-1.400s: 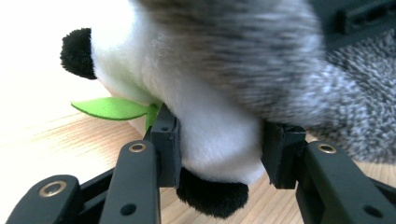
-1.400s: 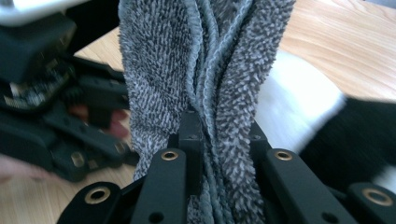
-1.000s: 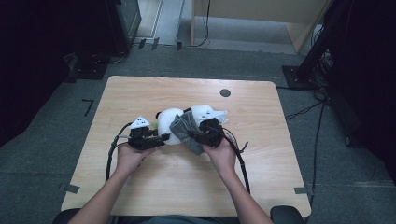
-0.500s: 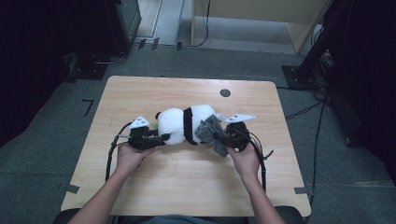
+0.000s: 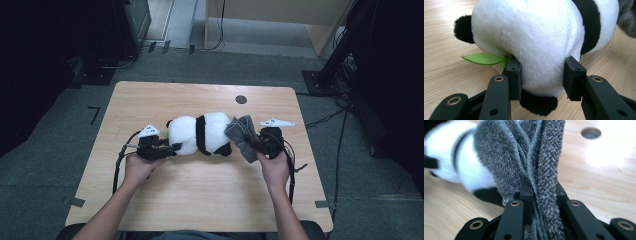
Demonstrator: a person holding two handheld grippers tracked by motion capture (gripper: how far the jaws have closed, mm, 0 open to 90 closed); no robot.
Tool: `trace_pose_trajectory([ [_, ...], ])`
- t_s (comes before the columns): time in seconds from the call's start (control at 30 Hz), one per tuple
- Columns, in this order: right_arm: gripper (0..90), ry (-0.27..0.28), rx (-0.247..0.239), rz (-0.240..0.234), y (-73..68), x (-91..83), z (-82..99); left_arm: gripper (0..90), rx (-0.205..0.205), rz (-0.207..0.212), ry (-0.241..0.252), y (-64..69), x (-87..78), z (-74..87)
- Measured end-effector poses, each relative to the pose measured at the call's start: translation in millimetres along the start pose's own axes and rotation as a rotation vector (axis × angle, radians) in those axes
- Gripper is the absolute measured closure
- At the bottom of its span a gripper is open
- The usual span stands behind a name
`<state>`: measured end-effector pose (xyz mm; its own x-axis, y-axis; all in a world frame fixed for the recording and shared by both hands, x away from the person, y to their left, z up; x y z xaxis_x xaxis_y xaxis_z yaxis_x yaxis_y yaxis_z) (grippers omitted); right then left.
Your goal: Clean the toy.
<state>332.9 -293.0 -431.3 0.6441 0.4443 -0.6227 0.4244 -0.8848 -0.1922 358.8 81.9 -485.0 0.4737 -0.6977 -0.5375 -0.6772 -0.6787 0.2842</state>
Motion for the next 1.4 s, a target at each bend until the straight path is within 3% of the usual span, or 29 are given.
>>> trace_pose_trajectory([
  [0.13, 77.6, 0.036, -0.048, -0.074, -23.0, -3.6, -5.5, 57.0, -0.001, -0.003, 0.002, 0.4, 0.2, -0.2],
  [0.27, 77.6, 0.019, -0.132, -0.136, -57.7, 6.1, -6.0, 57.0, -0.001, -0.004, 0.001, 0.5, 0.2, -0.3],
  [0.47, 77.6, -0.034, -0.242, -0.268, -113.8, 36.9, -0.1, 57.0, -0.002, -0.005, 0.0, 0.7, 0.1, -0.7],
  [0.63, 77.8, -0.098, -0.297, -0.311, -143.5, 68.8, 9.0, 57.1, -0.008, -0.006, -0.001, 0.8, -0.5, -1.5],
  [0.7, 77.8, -0.115, -0.291, -0.318, -147.7, 81.4, 11.6, 57.1, -0.005, -0.005, -0.004, 0.9, -0.6, -1.8],
  [0.83, 77.7, -0.117, -0.232, -0.352, -149.6, 106.1, 16.1, 57.8, -0.015, -0.008, -0.006, 2.6, 0.0, -2.2],
  [0.93, 77.7, -0.114, -0.236, -0.344, -153.2, 115.0, 18.5, 58.4, -0.016, -0.016, -0.009, 1.7, 0.0, -2.0],
  [1.0, 77.7, -0.102, -0.261, -0.318, -155.2, 118.0, 20.6, 59.0, -0.009, -0.025, -0.012, 1.8, -0.1, -1.9],
  [1.1, 77.6, -0.099, -0.26, -0.304, -154.0, 118.5, 22.5, 59.3, -0.004, -0.024, -0.019, 1.9, -0.3, -1.7],
  [1.23, 77.7, -0.092, -0.276, -0.265, -146.5, 113.8, 27.1, 60.0, 0.001, -0.02, -0.028, 2.6, -0.4, -2.8],
  [1.4, 77.7, -0.088, -0.245, -0.238, -132.8, 108.8, 32.7, 60.3, 0.007, -0.016, -0.031, 2.4, -0.6, -2.9],
])
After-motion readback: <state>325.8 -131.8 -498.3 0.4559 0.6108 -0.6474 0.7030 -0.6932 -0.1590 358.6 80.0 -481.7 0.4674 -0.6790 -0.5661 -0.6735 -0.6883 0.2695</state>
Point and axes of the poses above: each handheld gripper's, and its own axes: x roughly forward along the jaws, z roughly out of its underside, y roughly to its right, the point moved 1 cm from there along x, roughly forward along the jaws
